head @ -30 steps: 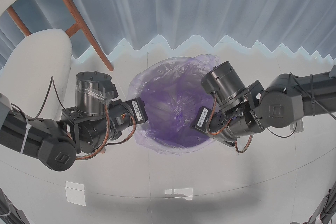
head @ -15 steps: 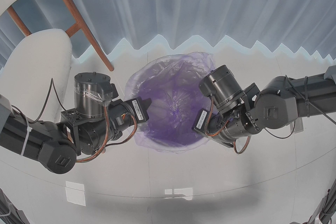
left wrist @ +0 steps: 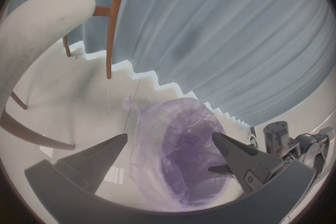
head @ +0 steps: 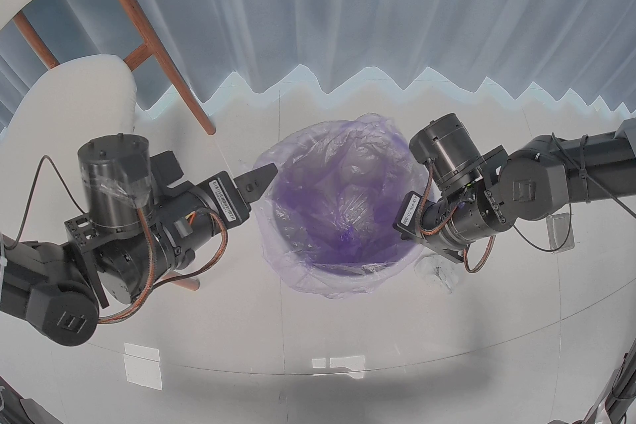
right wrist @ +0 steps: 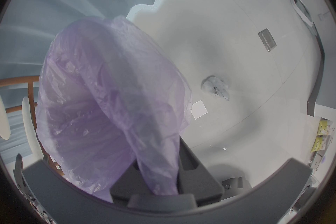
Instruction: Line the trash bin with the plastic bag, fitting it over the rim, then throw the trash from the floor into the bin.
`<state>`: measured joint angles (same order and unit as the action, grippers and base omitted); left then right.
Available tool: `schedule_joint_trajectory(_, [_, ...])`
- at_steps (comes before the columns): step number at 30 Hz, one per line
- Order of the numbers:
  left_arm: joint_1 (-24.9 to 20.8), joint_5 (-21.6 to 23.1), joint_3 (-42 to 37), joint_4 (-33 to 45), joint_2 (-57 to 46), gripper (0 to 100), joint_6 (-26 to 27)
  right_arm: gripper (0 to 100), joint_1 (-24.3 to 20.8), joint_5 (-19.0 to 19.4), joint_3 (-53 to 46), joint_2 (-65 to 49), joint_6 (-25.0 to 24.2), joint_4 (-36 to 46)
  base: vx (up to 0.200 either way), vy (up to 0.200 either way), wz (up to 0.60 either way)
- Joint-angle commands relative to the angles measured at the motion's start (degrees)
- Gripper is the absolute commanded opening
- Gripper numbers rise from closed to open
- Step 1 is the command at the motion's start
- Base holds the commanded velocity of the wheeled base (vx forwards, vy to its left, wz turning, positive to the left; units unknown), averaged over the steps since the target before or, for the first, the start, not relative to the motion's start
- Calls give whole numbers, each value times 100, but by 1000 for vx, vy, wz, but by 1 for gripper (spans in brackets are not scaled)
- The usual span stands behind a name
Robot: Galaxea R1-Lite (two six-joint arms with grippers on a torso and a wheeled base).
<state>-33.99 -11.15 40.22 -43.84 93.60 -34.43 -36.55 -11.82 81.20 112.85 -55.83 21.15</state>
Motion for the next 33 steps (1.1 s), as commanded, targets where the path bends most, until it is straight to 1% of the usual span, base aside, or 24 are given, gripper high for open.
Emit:
schedule_joint_trajectory(1, [-3,8,-225,24,-263,100,-108,0,139,31,45,-26,-24,-14,0,0,0])
schedule_joint_trajectory(4, [24,105,-313,7,-281,100,-117,0,130,110,45,-114,-24,-138,0,0,0])
schedule_joint_trajectory(6, [200,166,-251,-2,-290,100,-126,0,157,304,-43,-316,29,-234,0,0,0])
schedule_joint_trajectory(7, [384,166,-181,-2,-290,100,-126,0,201,453,-131,-474,73,-252,0,0,0])
schedule_joint_trajectory(8, [454,166,-146,-2,-298,100,-126,0,236,523,-175,-536,99,-252,0,0,0])
schedule_joint_trajectory(10, [744,201,-58,7,-316,100,-196,0,297,936,-544,-914,398,-261,0,0,0])
schedule_joint_trajectory(11, [832,280,-49,7,-351,100,-258,0,324,1121,-737,-1072,609,-278,0,0,0])
schedule_joint_trajectory(13, [1026,702,-102,7,-492,100,-477,0,552,1560,-1238,-1424,1373,-410,0,0,0])
schedule_joint_trajectory(15, [1166,940,-163,7,-624,100,-732,0,763,1938,-1678,-1643,2156,-656,0,0,0])
schedule_joint_trajectory(17, [1228,984,-234,7,-685,100,-873,0,1071,2264,-2091,-1766,2982,-999,0,0,0])
schedule_joint_trajectory(20, [1404,1019,-260,7,-764,100,-890,0,1642,2729,-2486,-1749,4318,-1491,0,0,0])
schedule_joint_trajectory(22, [1474,1036,-251,7,-835,100,-908,0,1932,3046,-2557,-1678,4968,-1667,0,0,0])
schedule_joint_trajectory(26, [1412,1054,-339,24,-896,100,-917,0,2090,3731,-2557,-1529,5372,-2115,0,0,0])
schedule_joint_trajectory(28, [1342,1115,-436,7,-931,100,-917,0,2134,3933,-2574,-1485,5592,-2352,0,0,0])
schedule_joint_trajectory(29, [1342,1115,-436,7,-931,100,-917,0,2134,3933,-2574,-1485,5592,-2352,0,0,0])
schedule_joint_trajectory(30, [1228,1370,-568,42,-1028,100,-926,0,2161,4118,-2583,-1388,5935,-2519,0,0,0])
schedule_joint_trajectory(33, [1184,1731,-770,77,-1098,100,-926,0,2169,4373,-2583,-1344,6480,-2607,0,0,0])
